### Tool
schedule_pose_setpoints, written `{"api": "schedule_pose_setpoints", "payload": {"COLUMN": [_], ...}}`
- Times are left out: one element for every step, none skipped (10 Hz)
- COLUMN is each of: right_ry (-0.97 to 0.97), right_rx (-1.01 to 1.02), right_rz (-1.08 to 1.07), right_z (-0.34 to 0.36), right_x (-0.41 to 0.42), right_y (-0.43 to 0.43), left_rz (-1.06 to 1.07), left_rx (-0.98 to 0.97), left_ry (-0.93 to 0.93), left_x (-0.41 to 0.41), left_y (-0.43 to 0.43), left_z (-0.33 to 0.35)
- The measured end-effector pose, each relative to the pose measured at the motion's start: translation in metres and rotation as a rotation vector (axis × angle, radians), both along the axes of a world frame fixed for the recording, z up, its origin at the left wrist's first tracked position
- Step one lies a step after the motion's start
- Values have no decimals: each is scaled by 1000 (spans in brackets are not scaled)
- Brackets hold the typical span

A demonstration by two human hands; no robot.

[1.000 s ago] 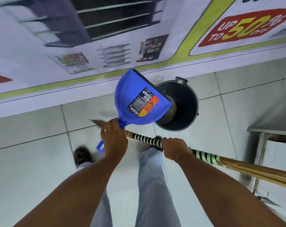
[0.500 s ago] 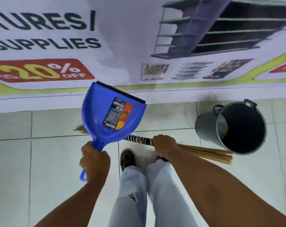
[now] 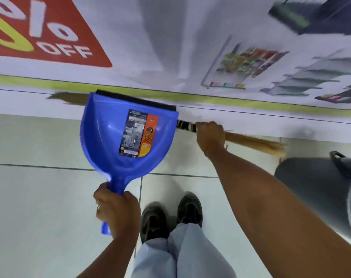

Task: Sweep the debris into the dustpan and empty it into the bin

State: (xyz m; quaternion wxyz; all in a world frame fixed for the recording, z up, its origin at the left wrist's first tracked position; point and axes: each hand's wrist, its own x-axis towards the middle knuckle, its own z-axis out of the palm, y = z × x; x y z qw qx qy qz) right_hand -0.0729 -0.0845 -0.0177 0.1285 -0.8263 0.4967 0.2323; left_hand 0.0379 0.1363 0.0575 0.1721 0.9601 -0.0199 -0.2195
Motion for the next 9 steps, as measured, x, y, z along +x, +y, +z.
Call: {"api": "schedule_pose_setpoints", "payload": {"right_ry": [-28, -64, -81, -100, -166, -162, -164, -223, -244], "right_rx": [-36, -43, 46, 102, 127, 167, 227, 220, 243], "right_rz": [-60, -93, -255, -438, -691, -719, -713, -681, -647], "right_z": [-64, -87, -95, -84, -58, -48, -52, -55, -49], "right_x": [8, 11, 4, -15, -44, -56, -63, -56, -45], "right_y": [-12, -13, 6, 37, 87, 105, 112, 110, 102], "left_rz": [-51, -106, -114, -99, -6, 54, 33, -16, -178], "left_rx": [-30, -26, -7, 32, 100, 141, 92, 8, 70], "left_ry": [20, 28, 71, 102, 219, 323, 469, 523, 482], "left_x": [2, 1, -7, -18, -44, -59, -72, -77, -76], "left_y": [-25, -33, -33, -28, -25, -29, -38, -39, -38], "left_z": [-61, -80, -87, -83, -75, -79, -96, -111, -113]}}
